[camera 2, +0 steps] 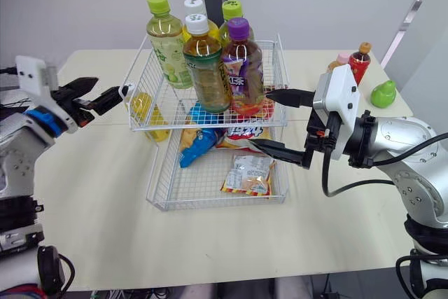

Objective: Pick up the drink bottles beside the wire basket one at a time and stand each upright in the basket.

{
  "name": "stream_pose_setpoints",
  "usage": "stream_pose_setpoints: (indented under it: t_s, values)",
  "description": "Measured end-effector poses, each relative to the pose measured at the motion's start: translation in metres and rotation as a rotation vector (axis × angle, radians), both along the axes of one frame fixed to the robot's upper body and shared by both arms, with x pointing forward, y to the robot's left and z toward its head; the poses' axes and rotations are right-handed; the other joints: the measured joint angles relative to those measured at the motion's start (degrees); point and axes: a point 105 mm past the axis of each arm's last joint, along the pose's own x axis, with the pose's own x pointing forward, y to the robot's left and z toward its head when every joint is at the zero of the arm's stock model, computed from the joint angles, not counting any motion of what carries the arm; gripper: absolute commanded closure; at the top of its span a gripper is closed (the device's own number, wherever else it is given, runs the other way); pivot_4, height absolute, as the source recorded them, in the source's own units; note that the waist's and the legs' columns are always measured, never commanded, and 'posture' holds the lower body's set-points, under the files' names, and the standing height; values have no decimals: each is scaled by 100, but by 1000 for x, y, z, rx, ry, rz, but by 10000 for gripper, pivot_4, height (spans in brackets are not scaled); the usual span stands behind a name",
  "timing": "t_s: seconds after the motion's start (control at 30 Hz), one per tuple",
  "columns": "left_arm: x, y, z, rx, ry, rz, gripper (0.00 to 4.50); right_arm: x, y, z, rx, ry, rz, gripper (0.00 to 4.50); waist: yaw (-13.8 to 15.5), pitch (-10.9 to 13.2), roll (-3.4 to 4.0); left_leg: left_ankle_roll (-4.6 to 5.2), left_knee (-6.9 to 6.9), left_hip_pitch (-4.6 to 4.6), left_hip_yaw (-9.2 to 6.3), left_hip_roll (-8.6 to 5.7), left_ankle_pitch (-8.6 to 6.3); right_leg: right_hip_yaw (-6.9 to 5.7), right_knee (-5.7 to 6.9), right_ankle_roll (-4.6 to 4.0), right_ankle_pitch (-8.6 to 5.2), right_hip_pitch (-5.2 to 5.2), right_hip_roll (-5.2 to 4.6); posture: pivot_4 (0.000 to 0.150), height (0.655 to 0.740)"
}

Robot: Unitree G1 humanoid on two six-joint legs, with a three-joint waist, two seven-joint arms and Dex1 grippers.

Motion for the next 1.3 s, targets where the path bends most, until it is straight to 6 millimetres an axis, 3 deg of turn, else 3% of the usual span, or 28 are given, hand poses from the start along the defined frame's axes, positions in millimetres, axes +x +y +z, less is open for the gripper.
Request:
stream_pose_setpoints:
  t_s: [0.13, 0.37, 0.7, 1.0, 1.07, 1.13, 1.3]
  values:
    - [17, -2, -6, 12, 24, 37, 70, 0, 1, -1, -6, 4, 4, 0, -8, 0, -1, 0, 1, -1, 0, -1, 0, 2, 1, 0, 0, -1, 1, 1500, 7400]
    - [29, -2, -12, -9, 59, 69, 70, 0, 3, 0, -12, 0, 10, 0, -13, -1, -1, 0, 1, -2, -4, 0, 0, -1, 1, 0, 0, -1, 4, 1500, 7400]
    - [31, -7, -17, -18, 80, 46, 30492, 0, 5, 0, -17, 1, 17, 0, -13, -1, -1, 0, 1, -2, -5, 0, 0, 0, 1, 0, 0, -1, 3, 1500, 7400]
    - [22, 0, -11, 8, 106, 28, 31139, 1, 5, 0, -15, 6, 19, 0, -34, 1, -3, 0, 0, -8, -7, 4, 0, -2, 1, 0, 0, -7, 7, 1500, 7400]
    - [15, 8, 2, 23, 115, 31, 31139, 0, 6, 1, -17, 3, 24, 0, -41, 3, -6, 0, 1, -17, -17, 7, 0, -11, 0, 0, 0, -12, 12, 1500, 7400]
    - [7, 12, 30, 20, 95, 18, 31140, -2, 7, 1, -17, 1, 32, 0, -32, 5, -10, -1, 3, -31, -34, 6, 0, -24, -3, 0, 0, -16, 14, 1500, 7400]
    - [-29, 1, 132, 17, -43, -117, 31142, -3, 8, -1, -17, 7, 43, 0, -14, 8, -16, -1, 7, -42, -40, -9, 1, -30, -13, 2, -1, -13, 9, 1500, 7400]
